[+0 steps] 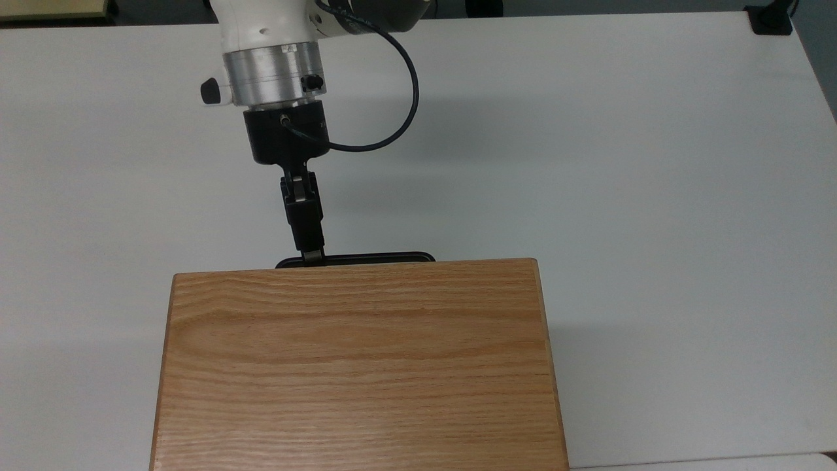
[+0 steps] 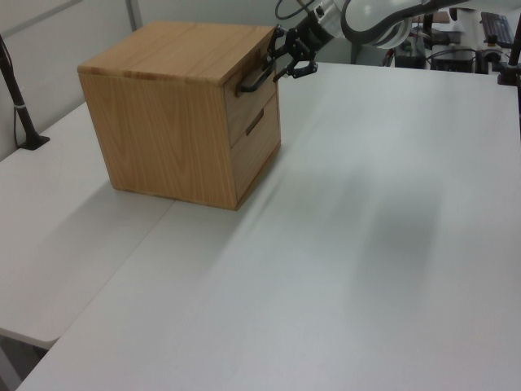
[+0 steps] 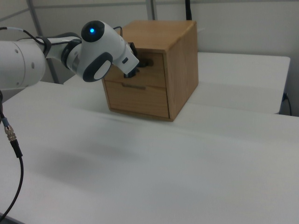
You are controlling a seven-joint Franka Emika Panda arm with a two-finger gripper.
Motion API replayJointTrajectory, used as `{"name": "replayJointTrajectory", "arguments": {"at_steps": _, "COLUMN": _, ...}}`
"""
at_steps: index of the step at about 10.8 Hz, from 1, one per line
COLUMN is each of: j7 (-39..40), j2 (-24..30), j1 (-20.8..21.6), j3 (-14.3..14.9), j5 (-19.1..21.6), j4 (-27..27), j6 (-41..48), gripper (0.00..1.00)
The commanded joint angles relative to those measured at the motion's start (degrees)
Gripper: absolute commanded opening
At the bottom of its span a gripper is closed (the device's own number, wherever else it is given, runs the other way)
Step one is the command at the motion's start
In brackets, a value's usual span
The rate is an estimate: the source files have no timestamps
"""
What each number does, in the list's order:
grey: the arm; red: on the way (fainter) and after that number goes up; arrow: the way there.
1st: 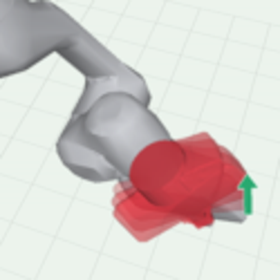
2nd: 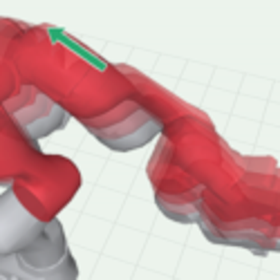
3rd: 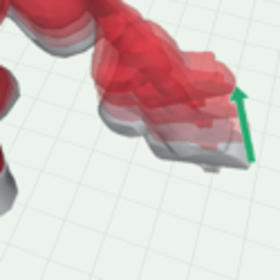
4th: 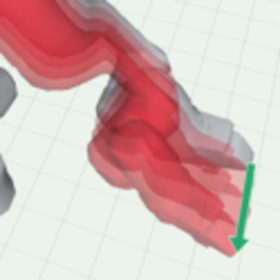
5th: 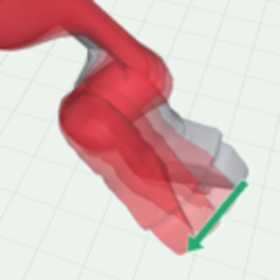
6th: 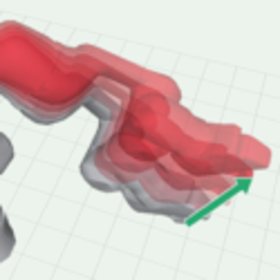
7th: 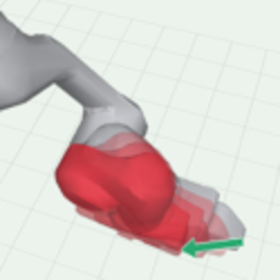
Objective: Open the drawer by sliding it
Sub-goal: 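Close the gripper on the upper drawer's dark bar handle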
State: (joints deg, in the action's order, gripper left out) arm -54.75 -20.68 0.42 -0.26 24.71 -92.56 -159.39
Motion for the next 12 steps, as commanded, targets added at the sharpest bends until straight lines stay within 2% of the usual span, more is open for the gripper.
{"name": "replayJointTrajectory", "arguments": {"at_steps": 1, "j7": 0.3, "j2": 2.1, "j1": 0.5, "j3": -0.5, "j5": 1.5, "j4": -0.5, "j6": -0.5, "gripper": 0.3}}
{"name": "replayJointTrajectory", "arguments": {"at_steps": 3, "j7": 0.3, "j2": 2.8, "j1": 0.1, "j3": -1.1, "j5": 1.4, "j4": -0.6, "j6": 0.5, "gripper": 0.13}}
{"name": "replayJointTrajectory", "arguments": {"at_steps": 5, "j7": 0.7, "j2": 2.8, "j1": 0.0, "j3": -2.3, "j5": 0.8, "j4": -1.4, "j6": 0.5, "gripper": 0.11}}
{"name": "replayJointTrajectory", "arguments": {"at_steps": 7, "j7": 1.5, "j2": 3.7, "j1": -0.1, "j3": -2.4, "j5": 0.8, "j4": -2.4, "j6": 0.9, "gripper": 0.01}}
{"name": "replayJointTrajectory", "arguments": {"at_steps": 8, "j7": 1.6, "j2": 5.1, "j1": -0.2, "j3": -2.5, "j5": 0.8, "j4": -3.0, "j6": 2.6, "gripper": 0.01}}
{"name": "replayJointTrajectory", "arguments": {"at_steps": 10, "j7": 3.8, "j2": 11.2, "j1": -0.5, "j3": -2.5, "j5": 0.8, "j4": -7.9, "j6": 6.7, "gripper": 0.01}}
{"name": "replayJointTrajectory", "arguments": {"at_steps": 12, "j7": 6.5, "j2": 17.1, "j1": -0.6, "j3": -2.4, "j5": 0.8, "j4": -11.5, "j6": 15.7, "gripper": 0.01}}
